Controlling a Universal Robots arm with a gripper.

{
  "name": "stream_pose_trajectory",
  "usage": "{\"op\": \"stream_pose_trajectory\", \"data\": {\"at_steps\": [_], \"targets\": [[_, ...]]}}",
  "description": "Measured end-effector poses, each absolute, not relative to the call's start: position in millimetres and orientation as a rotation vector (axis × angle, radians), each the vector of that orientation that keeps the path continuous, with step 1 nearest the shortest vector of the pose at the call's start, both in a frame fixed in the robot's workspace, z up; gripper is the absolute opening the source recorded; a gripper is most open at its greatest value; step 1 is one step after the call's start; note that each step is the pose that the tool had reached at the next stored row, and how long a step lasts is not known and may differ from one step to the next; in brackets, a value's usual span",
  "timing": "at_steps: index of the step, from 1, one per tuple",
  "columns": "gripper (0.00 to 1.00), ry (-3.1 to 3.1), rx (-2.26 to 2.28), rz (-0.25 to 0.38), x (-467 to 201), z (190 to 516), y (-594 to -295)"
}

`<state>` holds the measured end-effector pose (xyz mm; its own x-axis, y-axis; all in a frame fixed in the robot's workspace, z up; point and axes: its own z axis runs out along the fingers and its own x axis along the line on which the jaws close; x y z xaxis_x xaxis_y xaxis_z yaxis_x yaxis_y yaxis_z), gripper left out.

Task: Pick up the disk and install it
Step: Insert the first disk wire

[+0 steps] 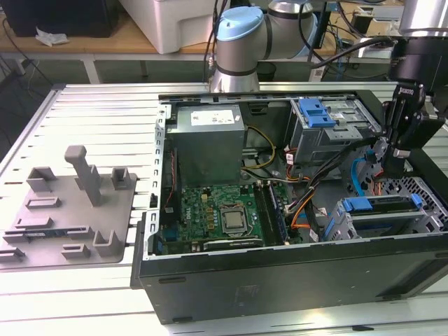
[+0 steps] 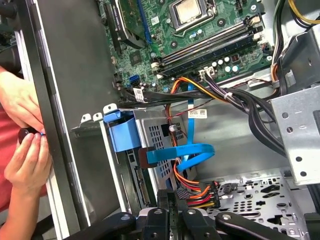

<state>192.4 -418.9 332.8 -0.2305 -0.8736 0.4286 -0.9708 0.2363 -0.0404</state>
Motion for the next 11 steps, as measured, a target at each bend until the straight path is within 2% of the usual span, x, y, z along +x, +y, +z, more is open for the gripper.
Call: {"op": "stream_pose_trajectory", "data": {"at_steps": [11], "targets": [[0.16,-2.237,1.746,0.361,186,343,-443]]}}
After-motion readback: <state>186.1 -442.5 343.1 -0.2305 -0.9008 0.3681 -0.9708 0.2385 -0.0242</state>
